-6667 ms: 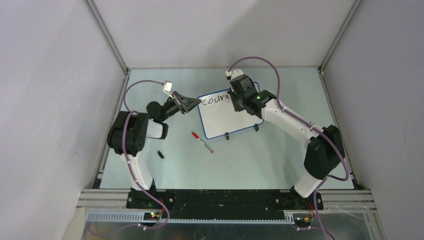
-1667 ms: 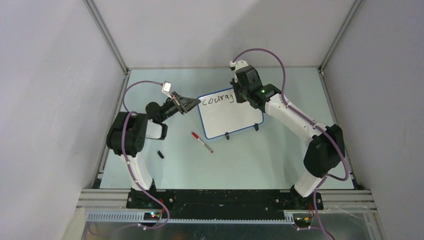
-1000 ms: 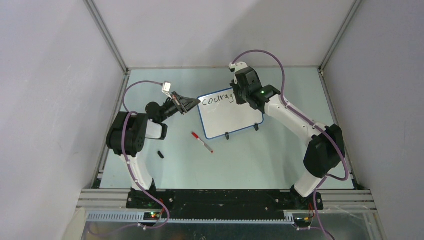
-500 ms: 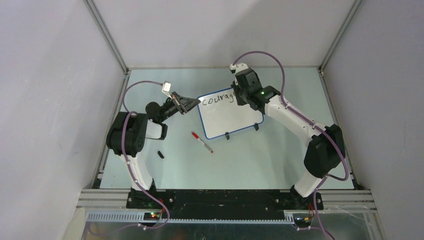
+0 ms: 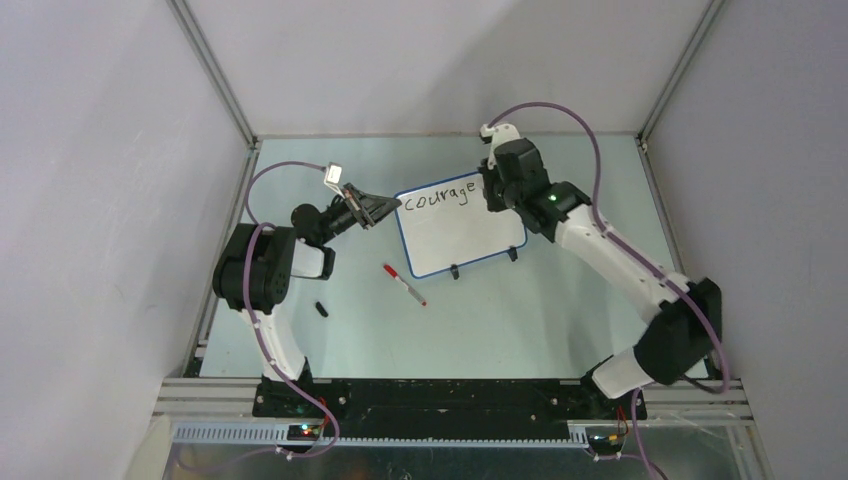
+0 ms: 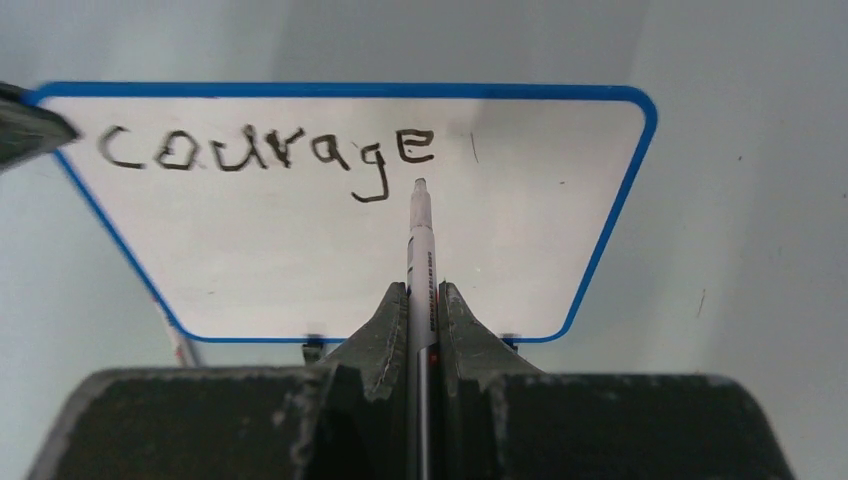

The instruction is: Write a sentence on the whiteboard

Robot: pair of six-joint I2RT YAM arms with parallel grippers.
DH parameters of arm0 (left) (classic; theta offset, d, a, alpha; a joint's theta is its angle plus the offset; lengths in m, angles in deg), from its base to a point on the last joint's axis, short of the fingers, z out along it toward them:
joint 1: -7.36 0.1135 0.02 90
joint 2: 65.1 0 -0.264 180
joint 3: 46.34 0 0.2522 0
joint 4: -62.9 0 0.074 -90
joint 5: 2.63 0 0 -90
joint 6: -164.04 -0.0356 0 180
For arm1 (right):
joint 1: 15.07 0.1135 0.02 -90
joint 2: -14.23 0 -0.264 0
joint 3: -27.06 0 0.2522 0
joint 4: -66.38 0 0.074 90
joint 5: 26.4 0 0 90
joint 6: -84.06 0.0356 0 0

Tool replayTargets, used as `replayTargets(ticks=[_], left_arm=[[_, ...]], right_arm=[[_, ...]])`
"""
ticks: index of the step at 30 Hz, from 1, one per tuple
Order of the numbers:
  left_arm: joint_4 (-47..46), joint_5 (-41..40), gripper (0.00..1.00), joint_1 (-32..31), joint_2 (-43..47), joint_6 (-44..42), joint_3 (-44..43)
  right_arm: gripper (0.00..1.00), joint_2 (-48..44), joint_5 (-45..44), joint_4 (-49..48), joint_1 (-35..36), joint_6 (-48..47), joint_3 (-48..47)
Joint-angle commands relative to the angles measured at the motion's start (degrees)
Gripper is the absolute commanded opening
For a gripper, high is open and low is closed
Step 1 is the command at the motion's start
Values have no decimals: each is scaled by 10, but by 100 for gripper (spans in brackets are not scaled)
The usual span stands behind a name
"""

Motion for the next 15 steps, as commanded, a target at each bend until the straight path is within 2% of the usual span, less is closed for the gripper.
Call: replayTargets(ticks=[1,6,10,15], left_arm=[[-33,1,11,3,10,-1,-11],[-33,-9,22,2,22,-11,0],[-33,-28,33,3,36,-25,18],[-32,-45,42,2,49,-31,38]], right_arm=[[0,-99,-4,-75,0,18,38],[0,-164,-36,-150,-32,46,104],[0,-174,-31,-157,-90,91,122],[0,-164,65,-172,-207,159,151]])
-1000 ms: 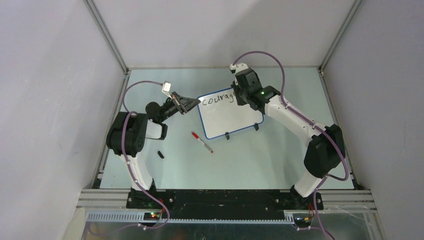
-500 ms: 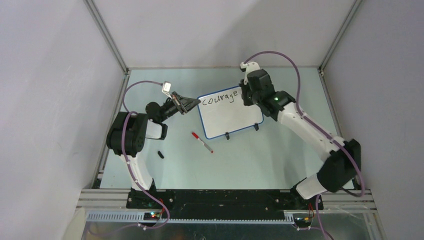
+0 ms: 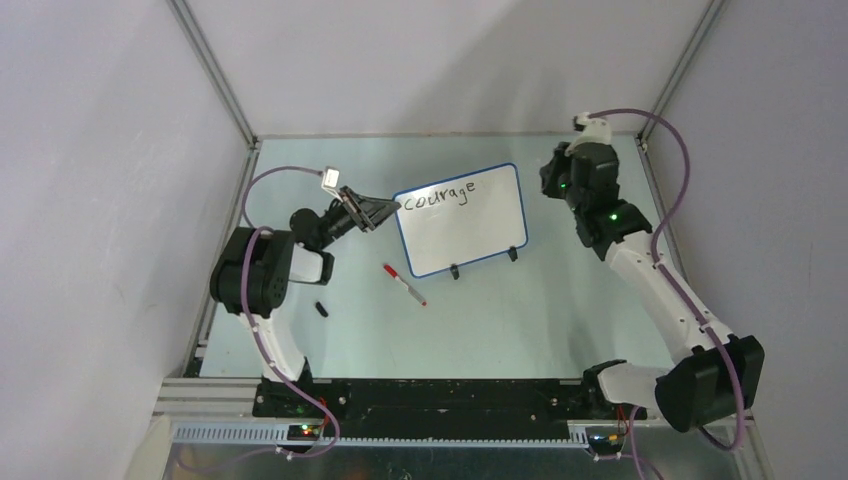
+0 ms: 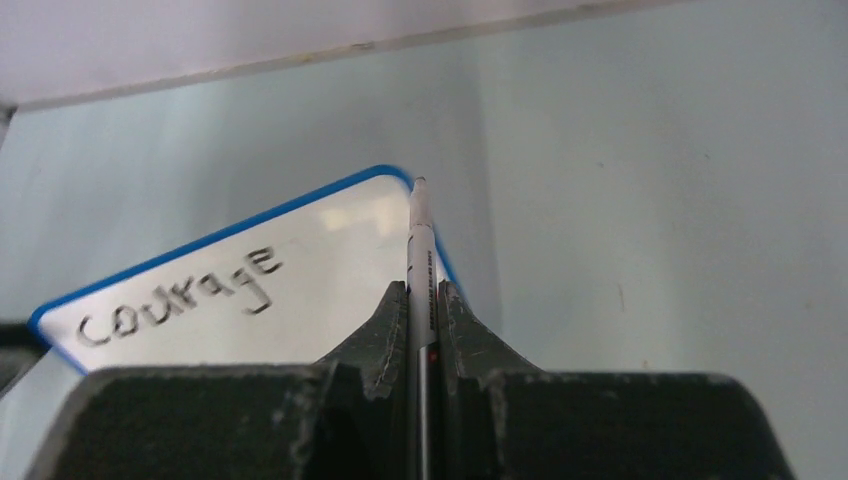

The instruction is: Write a sentence on the whiteboard

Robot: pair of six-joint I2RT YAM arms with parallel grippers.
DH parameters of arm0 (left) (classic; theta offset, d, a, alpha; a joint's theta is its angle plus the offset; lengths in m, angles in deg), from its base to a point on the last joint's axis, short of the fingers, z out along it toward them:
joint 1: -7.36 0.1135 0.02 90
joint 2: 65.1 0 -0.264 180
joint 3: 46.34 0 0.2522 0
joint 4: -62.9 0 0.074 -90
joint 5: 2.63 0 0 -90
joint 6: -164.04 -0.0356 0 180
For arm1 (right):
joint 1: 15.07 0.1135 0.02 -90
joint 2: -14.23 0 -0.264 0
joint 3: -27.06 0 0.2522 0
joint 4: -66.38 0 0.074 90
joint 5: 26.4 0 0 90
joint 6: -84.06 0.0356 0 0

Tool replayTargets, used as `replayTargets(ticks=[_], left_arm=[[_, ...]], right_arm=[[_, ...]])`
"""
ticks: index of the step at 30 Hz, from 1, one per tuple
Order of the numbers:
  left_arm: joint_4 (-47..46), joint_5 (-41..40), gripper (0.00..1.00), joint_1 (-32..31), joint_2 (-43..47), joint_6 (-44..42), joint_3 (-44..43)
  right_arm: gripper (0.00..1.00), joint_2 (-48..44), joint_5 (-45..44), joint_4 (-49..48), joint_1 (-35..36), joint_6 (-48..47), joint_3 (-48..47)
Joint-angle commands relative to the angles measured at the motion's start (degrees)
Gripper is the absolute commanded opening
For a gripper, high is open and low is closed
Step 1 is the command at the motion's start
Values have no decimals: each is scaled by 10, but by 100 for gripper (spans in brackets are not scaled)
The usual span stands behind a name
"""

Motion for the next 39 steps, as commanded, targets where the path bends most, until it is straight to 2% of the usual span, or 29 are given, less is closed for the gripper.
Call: replayTargets(ticks=[1,5,13,20,27,31,39], left_arm=[[-30,-28,44,2,37,-23,22],[-30,-43,49,2,46,-22,44],[-30,-55,53,-8,49,-20,60],[-30,-51,49,-11,40,-14,49],[-30,-45,44,-10,32,-9,41],[-30,-37,36,-10,25,-6,31],[-30,-24,29,-4,8,6,4]], right_arm=[[0,23,86,-39,-107,78,19],[0,76,220,-43,-182,120,23],[0,162,312,-65,-236,144,23],[0,228,408,-111,-246,168,24],[0,277,441,-136,-246,182,24],[0,295,468,-156,-246,190,24],[0,286,482,-123,-231,178,31]])
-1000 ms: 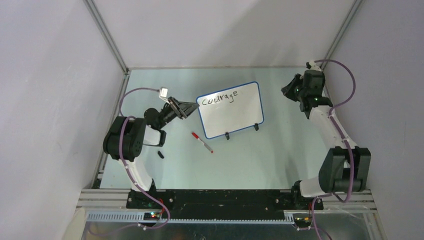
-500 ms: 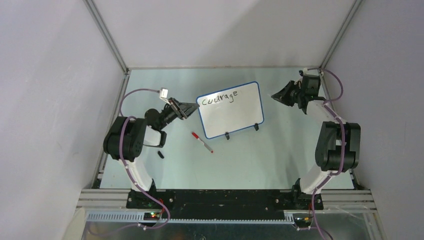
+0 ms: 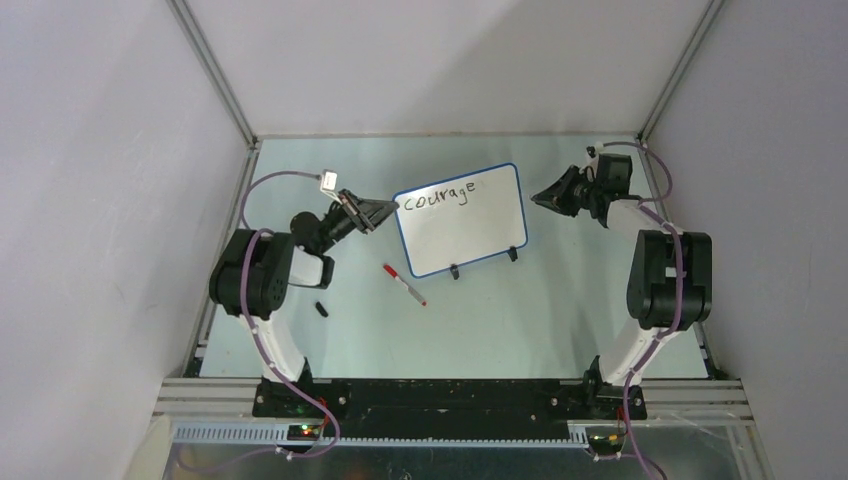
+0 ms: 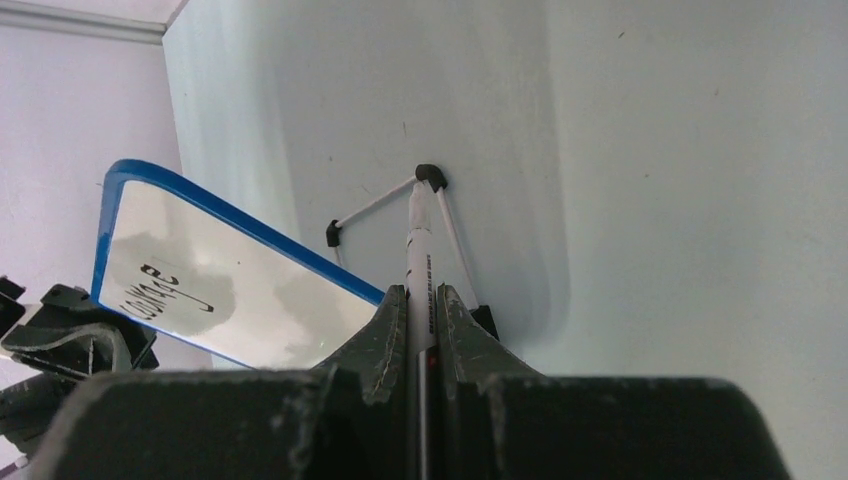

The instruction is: Write a sentence on the whiteboard

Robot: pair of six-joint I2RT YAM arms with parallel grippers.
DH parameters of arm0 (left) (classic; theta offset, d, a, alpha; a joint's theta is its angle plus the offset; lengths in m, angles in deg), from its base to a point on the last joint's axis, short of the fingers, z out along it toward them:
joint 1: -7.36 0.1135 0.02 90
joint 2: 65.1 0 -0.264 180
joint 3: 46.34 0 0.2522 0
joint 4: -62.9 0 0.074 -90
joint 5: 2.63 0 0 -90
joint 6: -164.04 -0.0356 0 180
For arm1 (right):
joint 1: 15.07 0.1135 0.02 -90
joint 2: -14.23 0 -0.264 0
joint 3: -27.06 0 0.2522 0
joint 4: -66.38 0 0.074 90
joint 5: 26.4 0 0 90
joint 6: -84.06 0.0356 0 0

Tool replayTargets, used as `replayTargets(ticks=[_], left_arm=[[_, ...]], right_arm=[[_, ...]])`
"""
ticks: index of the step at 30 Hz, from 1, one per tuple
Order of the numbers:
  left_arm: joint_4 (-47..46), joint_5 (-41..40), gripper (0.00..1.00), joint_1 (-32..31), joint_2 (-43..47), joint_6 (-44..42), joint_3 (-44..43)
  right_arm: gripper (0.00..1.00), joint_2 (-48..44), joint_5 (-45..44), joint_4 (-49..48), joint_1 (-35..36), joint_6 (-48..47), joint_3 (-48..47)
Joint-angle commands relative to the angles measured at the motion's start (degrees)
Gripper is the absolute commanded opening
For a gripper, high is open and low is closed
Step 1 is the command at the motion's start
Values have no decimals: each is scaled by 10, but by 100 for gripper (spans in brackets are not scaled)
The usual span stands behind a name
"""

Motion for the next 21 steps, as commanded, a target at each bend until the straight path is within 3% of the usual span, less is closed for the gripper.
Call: replayTargets(ticks=[1,21], left_arm=[[-28,18,29,3,-12,4,-28],[-28,32,24,7,-26,16,-47]], right_arm=[[0,-14,20,-7,12,-3,14],[0,-151,25,2,2,-19,122]])
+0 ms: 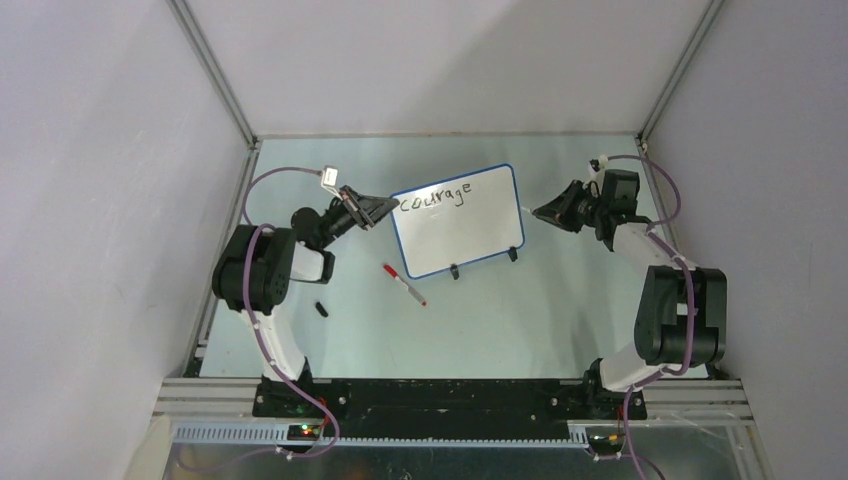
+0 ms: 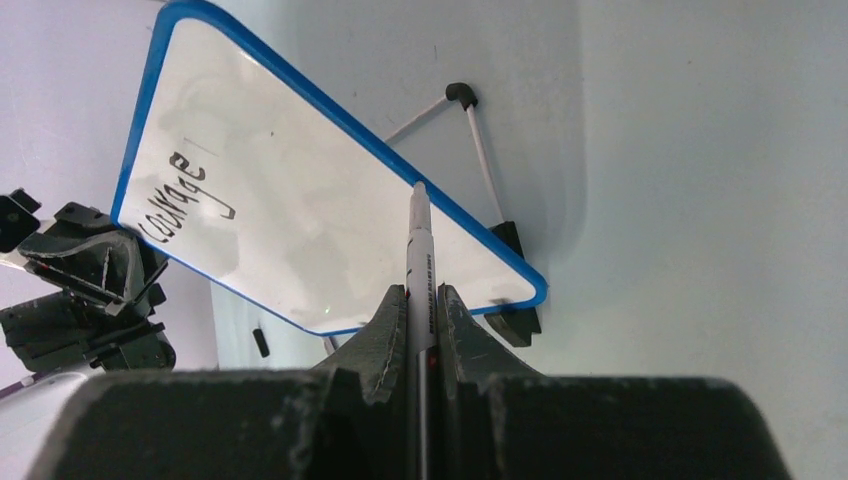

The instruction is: Write a sentence on the whiteboard

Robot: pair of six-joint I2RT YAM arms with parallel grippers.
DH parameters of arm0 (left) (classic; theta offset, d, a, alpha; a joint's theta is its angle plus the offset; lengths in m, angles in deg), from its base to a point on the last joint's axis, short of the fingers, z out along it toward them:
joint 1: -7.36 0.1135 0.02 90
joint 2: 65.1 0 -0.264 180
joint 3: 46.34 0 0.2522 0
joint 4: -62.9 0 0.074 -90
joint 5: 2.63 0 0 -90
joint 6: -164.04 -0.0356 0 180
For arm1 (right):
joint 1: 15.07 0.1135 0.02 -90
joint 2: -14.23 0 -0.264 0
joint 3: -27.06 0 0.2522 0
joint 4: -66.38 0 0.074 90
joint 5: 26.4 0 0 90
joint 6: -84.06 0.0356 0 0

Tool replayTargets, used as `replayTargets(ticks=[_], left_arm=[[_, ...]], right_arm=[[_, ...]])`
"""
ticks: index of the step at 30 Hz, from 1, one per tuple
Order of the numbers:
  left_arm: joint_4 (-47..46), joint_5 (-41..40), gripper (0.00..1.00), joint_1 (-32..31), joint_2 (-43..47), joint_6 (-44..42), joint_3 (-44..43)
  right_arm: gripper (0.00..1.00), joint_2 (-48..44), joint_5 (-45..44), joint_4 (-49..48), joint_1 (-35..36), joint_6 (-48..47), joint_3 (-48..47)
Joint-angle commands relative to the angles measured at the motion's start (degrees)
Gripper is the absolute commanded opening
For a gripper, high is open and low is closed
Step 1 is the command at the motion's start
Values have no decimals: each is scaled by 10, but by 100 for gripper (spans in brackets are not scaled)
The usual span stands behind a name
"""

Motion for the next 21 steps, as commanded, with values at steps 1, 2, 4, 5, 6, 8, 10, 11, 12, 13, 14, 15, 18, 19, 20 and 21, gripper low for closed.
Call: replayTargets(ticks=[1,2,4,5,6,8,10,11,12,13,14,15,18,19,20,21], left_arm=[[-28,14,24,2,-1,1,-15],[-28,15,24,2,-3,2,-17],[-28,18,23,2,-6,4,-20],[-28,18,22,2,-6,5,-21],[-28,18,19,2,-7,6,-23],[-28,21,14,2,-11,8,-27],[-28,24,12,2,-17,14,-34],[-28,25,10,2,-19,16,-37],[-28,27,9,2,-24,19,-42],[-28,29,8,2,-27,21,-46],[-28,33,8,2,-32,25,-53],[-28,36,7,2,-35,28,-57],[-28,42,5,2,-51,39,-75],[-28,44,5,2,-53,40,-79],[-28,44,4,2,-56,42,-83],[-28,45,4,2,-57,43,-86]], right_arm=[[0,-31,9,-1,-6,-10,16],[0,-31,9,-4,-10,-6,17],[0,-30,15,-22,-25,6,17],[0,-26,18,-42,-36,11,17],[0,-22,24,-51,-41,22,16],[0,-6,31,-71,-54,33,4],[0,25,52,-66,-60,36,-25],[0,50,61,-63,-60,38,-48],[0,62,80,-61,-59,39,-67],[0,84,89,-61,-58,42,-75],[0,103,106,-62,-57,43,-86],[0,111,116,-64,-57,46,-90],[0,142,137,-79,-57,54,-100],[0,147,149,-83,-57,58,-100],[0,155,154,-88,-58,60,-102],[0,158,160,-90,-58,63,-101]])
